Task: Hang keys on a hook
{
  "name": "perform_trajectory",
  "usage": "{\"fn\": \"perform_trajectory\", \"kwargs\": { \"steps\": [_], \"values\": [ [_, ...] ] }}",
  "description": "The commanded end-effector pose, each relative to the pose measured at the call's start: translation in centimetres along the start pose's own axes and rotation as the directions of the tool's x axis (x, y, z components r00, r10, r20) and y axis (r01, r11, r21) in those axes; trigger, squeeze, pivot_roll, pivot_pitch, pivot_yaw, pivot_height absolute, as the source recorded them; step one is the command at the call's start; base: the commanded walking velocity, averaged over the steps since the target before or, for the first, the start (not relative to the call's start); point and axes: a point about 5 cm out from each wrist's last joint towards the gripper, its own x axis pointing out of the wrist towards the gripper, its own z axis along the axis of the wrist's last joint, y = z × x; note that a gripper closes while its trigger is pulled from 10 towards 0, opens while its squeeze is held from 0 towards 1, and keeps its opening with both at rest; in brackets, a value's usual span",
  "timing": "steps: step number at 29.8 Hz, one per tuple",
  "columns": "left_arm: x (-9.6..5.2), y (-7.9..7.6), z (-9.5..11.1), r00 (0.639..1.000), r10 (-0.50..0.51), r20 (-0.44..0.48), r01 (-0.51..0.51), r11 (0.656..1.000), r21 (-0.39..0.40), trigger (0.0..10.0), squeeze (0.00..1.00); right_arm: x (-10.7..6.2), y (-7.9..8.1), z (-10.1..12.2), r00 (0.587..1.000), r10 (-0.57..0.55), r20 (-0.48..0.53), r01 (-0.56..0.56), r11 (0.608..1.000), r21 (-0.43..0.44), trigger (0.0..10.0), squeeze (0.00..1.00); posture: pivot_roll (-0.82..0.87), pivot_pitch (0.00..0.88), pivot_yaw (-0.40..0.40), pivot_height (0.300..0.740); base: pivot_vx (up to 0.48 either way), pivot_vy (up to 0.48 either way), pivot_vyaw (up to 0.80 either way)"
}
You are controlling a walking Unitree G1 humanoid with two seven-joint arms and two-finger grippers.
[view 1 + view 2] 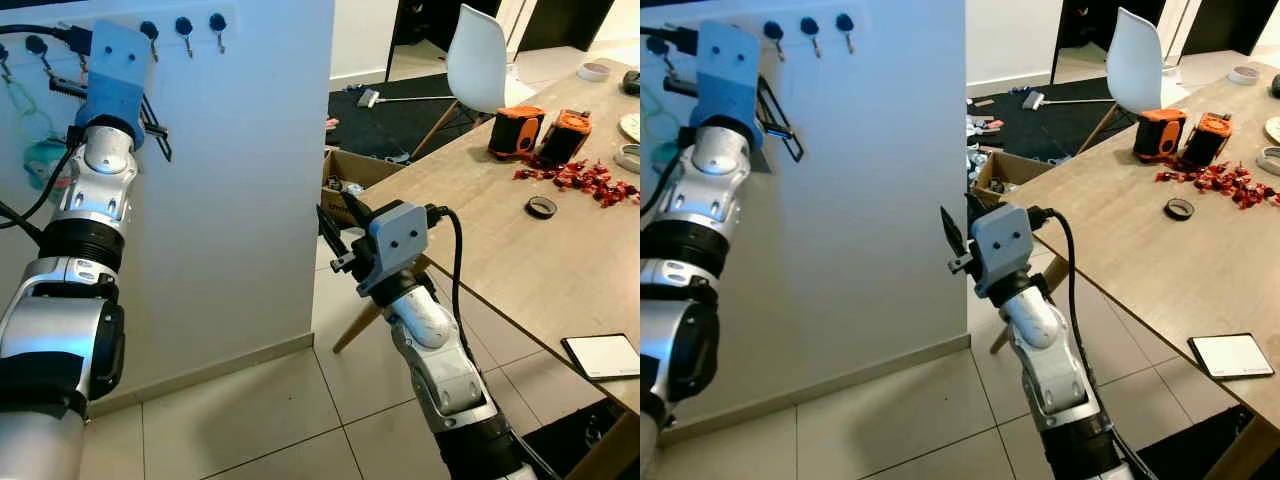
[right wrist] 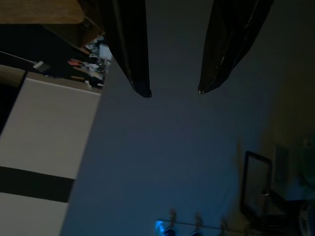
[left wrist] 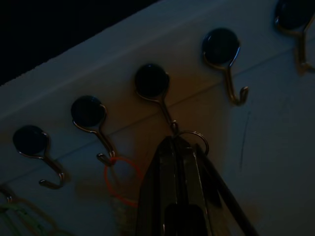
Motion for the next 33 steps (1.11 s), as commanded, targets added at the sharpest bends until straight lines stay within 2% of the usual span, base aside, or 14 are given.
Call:
{"fn": "perform_trajectory", "kwargs": {
  "steps": [1, 6, 8, 14, 18, 29, 33],
  "values": [
    [0.4, -0.7, 3.0, 0.993, -0.03, 0.118, 0.032, 0.999, -0.02, 10.0, 0.0, -0.2, 0.2, -0.1, 1.0, 0.003, -0.002, -0.003, 1.0, 0.002, 10.0, 0.0, 0.02, 0.22, 0.055, 0.74, 0.0, 0.0, 0.0],
    [0.1, -2.1, 2.9, 0.989, -0.088, 0.121, 0.091, 0.996, -0.019, 10.0, 0.0, -0.2, 0.2, -0.1, 1.0, 0.001, -0.002, -0.001, 1.0, 0.002, 10.0, 0.0, 0.02, 0.221, 0.057, 0.74, 0.0, 0.0, 0.0],
    [-0.3, -2.5, 2.0, 0.991, -0.09, 0.099, 0.093, 0.996, -0.019, 10.0, 0.0, -0.2, 0.2, -0.1, 1.0, 0.001, -0.003, -0.001, 1.0, 0.002, 10.0, 0.0, 0.02, 0.221, 0.056, 0.74, 0.0, 0.0, 0.0],
    [-0.5, -2.5, 1.3, 0.993, -0.089, 0.08, 0.091, 0.996, -0.019, 10.0, 0.0, -0.2, 0.2, -0.2, 1.0, 0.003, -0.003, -0.003, 1.0, 0.003, 10.0, 0.0, 0.02, 0.221, 0.052, 0.74, 0.0, 0.0, 0.0],
    [-0.4, -2.3, 1.4, 0.994, -0.072, 0.082, 0.074, 0.997, -0.024, 10.0, 0.0, -0.1, 0.3, -0.2, 1.0, 0.011, -0.001, -0.011, 1.0, 0.005, 10.0, 0.0, 0.02, 0.22, 0.048, 0.74, 0.0, 0.0, 0.0],
    [0.3, -0.2, 2.5, 0.995, 0.02, 0.1, -0.019, 1.0, -0.01, 10.0, 0.0, -0.1, 0.2, -0.1, 1.0, 0.011, 0.001, -0.011, 1.0, -0.001, 10.0, 0.0, 0.02, 0.215, 0.047, 0.74, 0.0, 0.0, 0.0],
    [0.3, -0.2, 2.6, 0.995, 0.019, 0.103, -0.018, 1.0, -0.011, 10.0, 0.0, -0.1, 0.2, -0.2, 1.0, 0.011, -0.001, -0.011, 1.0, -0.002, 10.0, 0.0, 0.02, 0.206, 0.048, 0.74, 0.0, 0.0, 0.0]
  ]
}}
